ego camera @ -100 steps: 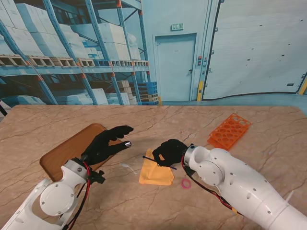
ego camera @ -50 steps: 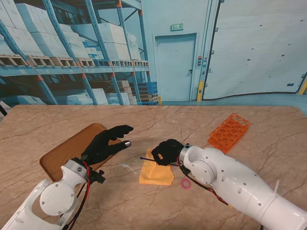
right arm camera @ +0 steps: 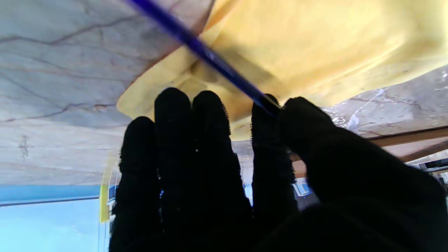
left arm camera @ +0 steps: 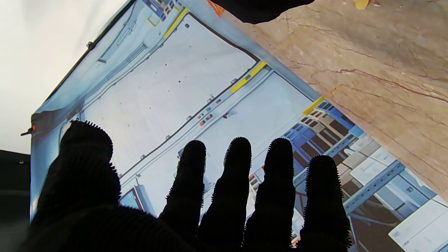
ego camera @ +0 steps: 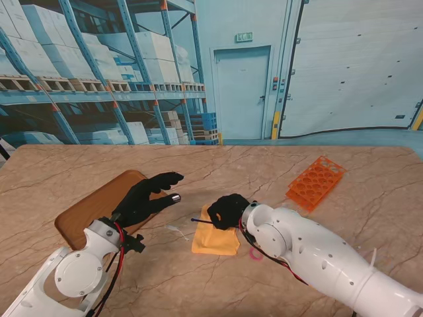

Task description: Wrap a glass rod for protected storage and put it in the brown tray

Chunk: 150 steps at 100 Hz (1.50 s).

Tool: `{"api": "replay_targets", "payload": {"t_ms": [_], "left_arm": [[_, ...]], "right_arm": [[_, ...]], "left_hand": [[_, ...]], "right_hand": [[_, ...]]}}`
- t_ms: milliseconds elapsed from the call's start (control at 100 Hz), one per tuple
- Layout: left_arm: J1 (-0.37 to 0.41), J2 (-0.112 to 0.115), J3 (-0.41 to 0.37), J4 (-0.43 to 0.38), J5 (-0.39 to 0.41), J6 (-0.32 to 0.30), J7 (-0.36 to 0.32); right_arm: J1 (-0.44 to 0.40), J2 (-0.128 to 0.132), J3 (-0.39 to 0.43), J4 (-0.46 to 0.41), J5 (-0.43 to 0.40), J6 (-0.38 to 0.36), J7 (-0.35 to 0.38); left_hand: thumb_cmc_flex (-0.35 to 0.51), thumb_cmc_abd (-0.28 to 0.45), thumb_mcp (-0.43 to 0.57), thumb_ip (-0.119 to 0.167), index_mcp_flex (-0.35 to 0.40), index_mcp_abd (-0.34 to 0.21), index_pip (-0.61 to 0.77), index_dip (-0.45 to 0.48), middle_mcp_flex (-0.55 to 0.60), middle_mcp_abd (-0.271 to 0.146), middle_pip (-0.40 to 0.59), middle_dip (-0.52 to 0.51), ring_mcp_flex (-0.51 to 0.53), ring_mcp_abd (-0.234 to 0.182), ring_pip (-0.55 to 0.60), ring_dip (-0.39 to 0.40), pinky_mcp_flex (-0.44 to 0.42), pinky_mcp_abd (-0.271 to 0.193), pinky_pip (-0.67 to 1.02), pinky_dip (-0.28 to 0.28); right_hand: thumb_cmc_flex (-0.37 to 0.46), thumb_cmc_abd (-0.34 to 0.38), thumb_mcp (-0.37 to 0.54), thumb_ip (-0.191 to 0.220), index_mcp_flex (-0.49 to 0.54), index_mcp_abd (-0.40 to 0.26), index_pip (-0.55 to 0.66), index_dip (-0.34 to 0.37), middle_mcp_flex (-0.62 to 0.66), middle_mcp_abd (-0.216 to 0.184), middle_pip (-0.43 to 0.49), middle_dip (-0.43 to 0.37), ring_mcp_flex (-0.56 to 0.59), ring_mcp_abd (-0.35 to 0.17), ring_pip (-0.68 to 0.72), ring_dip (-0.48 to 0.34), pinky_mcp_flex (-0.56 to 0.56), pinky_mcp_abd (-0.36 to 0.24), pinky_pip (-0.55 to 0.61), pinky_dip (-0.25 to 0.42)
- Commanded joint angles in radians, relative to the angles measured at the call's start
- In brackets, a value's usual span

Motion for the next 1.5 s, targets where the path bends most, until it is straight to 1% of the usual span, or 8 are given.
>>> {"api": "replay_targets", "payload": {"t_ms": [0, 210, 530, 670, 880, 1200, 1420, 1490], "left_arm": [[0.01, -0.004, 0.0, -0.009, 0.0, 0.003, 0.0], [0.011, -0.005, 0.001, -0.01, 0.002, 0.007, 0.006], [0.011, -0.006, 0.002, -0.011, 0.003, 0.011, 0.01], [0.011, -0.007, 0.004, -0.013, 0.003, 0.016, 0.013], [0.012, -0.008, 0.005, -0.014, 0.003, 0.021, 0.018], [0.012, -0.008, 0.004, -0.014, 0.001, 0.024, 0.017], [0.011, -0.007, 0.004, -0.014, 0.005, 0.023, 0.014], [0.01, -0.006, 0.003, -0.011, 0.014, 0.018, 0.013]], "right_arm": [[-0.012, -0.004, -0.001, -0.024, -0.017, 0.003, -0.004], [-0.022, 0.001, 0.004, -0.041, -0.046, 0.008, -0.008], [0.017, -0.004, -0.052, 0.0, -0.05, 0.021, -0.016], [0.024, -0.007, -0.063, 0.016, -0.057, 0.03, -0.033], [0.023, -0.009, -0.062, 0.021, -0.058, 0.029, -0.044], [0.019, -0.004, -0.057, 0.019, -0.077, -0.003, -0.054], [-0.002, 0.003, -0.026, 0.001, -0.108, -0.018, -0.071], [-0.021, 0.006, 0.001, -0.015, -0.124, -0.023, -0.082]], "left_hand": [[0.028, 0.044, -0.023, 0.033, 0.017, -0.029, -0.012, 0.009, 0.017, 0.008, -0.023, -0.006, -0.001, 0.012, 0.004, -0.001, -0.011, 0.013, 0.021, 0.006], [0.031, 0.047, -0.023, 0.032, 0.016, -0.027, -0.013, 0.008, 0.019, 0.009, -0.023, -0.006, 0.0, 0.014, 0.005, -0.001, -0.011, 0.013, 0.023, 0.006], [0.032, 0.05, -0.025, 0.032, 0.016, -0.028, -0.012, 0.008, 0.019, 0.01, -0.022, -0.006, 0.001, 0.016, 0.008, 0.0, -0.011, 0.015, 0.026, 0.006], [0.036, 0.052, -0.023, 0.032, 0.016, -0.029, -0.01, 0.009, 0.022, 0.011, -0.02, -0.005, 0.003, 0.019, 0.011, 0.001, -0.01, 0.016, 0.029, 0.006], [0.041, 0.056, -0.021, 0.033, 0.015, -0.029, -0.009, 0.009, 0.025, 0.012, -0.018, -0.003, 0.005, 0.018, 0.016, 0.003, -0.009, 0.015, 0.032, 0.006], [0.055, 0.062, -0.009, 0.035, 0.014, -0.031, -0.006, 0.01, 0.025, 0.012, -0.017, -0.003, 0.005, 0.02, 0.018, 0.003, -0.01, 0.016, 0.036, 0.003], [0.053, 0.051, -0.012, 0.034, 0.011, -0.033, -0.006, 0.009, 0.023, 0.01, -0.017, -0.003, 0.004, 0.018, 0.019, 0.003, -0.01, 0.016, 0.036, 0.002], [0.057, 0.026, -0.013, 0.036, 0.004, -0.033, -0.006, 0.01, 0.018, 0.006, -0.017, -0.003, 0.002, 0.014, 0.018, 0.003, -0.01, 0.011, 0.037, 0.001]], "right_hand": [[-0.018, -0.015, 0.047, 0.055, 0.052, -0.016, 0.06, 0.002, 0.035, 0.056, 0.032, 0.013, 0.039, 0.031, 0.036, 0.015, 0.015, 0.007, 0.065, -0.016], [-0.024, -0.02, 0.051, 0.058, 0.06, -0.012, 0.06, 0.002, 0.041, 0.06, 0.033, 0.012, 0.044, 0.035, 0.042, 0.014, 0.017, 0.011, 0.073, -0.02], [-0.039, -0.038, 0.049, 0.058, 0.05, -0.009, 0.05, -0.001, 0.03, 0.06, 0.027, 0.01, 0.038, 0.032, 0.037, 0.009, 0.014, 0.011, 0.075, -0.028], [-0.067, -0.02, 0.032, 0.051, 0.043, -0.011, 0.049, 0.001, 0.027, 0.057, 0.029, 0.01, 0.037, 0.028, 0.037, 0.007, 0.015, 0.007, 0.075, -0.032], [-0.102, -0.023, 0.01, 0.053, 0.03, -0.005, 0.044, 0.0, 0.016, 0.055, 0.026, 0.008, 0.029, 0.026, 0.032, 0.003, 0.011, 0.008, 0.075, -0.037], [-0.101, -0.108, 0.043, 0.05, 0.001, -0.015, 0.034, 0.001, -0.012, 0.045, 0.011, 0.001, 0.007, 0.016, 0.007, -0.009, -0.002, 0.002, 0.06, -0.052], [-0.14, -0.102, 0.038, 0.045, -0.03, -0.014, 0.016, 0.0, -0.053, 0.046, -0.003, -0.002, -0.032, 0.011, -0.013, -0.014, -0.029, -0.004, 0.04, -0.061], [-0.167, -0.094, 0.037, 0.055, -0.045, -0.013, -0.03, 0.029, -0.086, 0.047, -0.005, 0.0, -0.058, 0.009, -0.022, -0.014, -0.046, -0.009, 0.027, -0.064]]}}
